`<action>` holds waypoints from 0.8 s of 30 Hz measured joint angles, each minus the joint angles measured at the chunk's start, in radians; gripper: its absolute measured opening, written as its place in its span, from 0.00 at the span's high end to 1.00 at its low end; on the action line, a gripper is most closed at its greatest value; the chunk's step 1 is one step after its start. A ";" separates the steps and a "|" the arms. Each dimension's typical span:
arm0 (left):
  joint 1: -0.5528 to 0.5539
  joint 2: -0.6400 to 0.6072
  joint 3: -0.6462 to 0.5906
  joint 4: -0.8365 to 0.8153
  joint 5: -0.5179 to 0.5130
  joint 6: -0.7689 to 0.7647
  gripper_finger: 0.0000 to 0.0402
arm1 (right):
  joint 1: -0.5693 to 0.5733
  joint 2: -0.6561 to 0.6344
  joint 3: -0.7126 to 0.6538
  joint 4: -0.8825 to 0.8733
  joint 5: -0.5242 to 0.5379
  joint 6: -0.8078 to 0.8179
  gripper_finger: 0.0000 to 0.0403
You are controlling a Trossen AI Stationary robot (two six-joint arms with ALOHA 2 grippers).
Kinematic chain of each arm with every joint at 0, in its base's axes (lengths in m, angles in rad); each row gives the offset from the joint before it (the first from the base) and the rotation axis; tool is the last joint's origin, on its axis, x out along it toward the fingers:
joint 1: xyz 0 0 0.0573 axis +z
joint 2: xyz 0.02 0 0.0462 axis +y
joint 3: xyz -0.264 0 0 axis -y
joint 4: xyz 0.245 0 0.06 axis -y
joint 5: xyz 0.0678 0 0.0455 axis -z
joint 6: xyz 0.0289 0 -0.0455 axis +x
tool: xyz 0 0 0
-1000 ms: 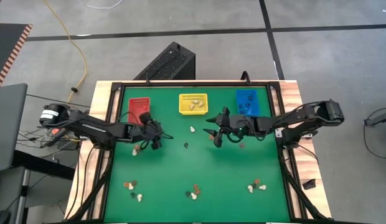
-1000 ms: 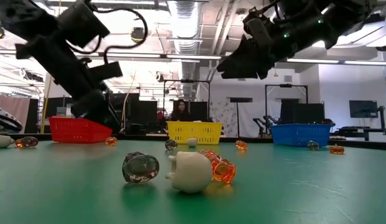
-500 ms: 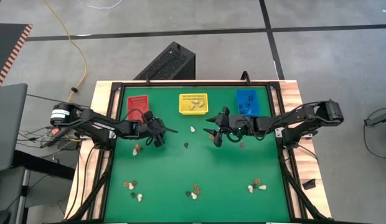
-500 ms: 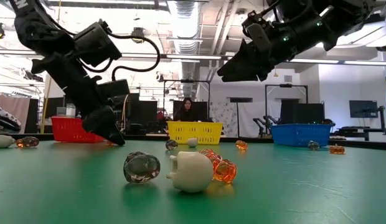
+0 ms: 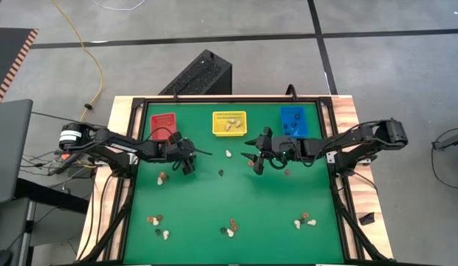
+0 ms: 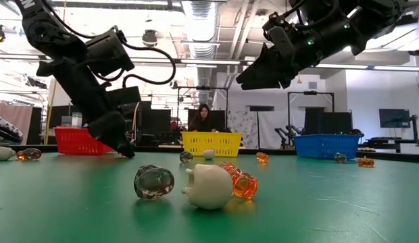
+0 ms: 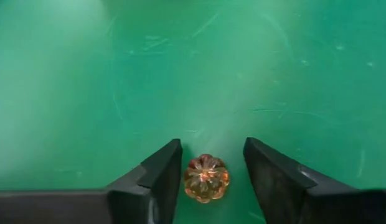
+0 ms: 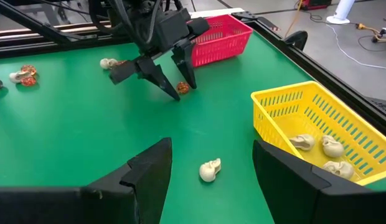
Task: Sort Halloween decoration
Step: Put the orange flower toy into the red bin
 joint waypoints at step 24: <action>-0.041 -0.197 0.002 0.020 0.042 0.064 0.93 | 0.000 0.000 0.001 0.002 0.001 0.002 0.37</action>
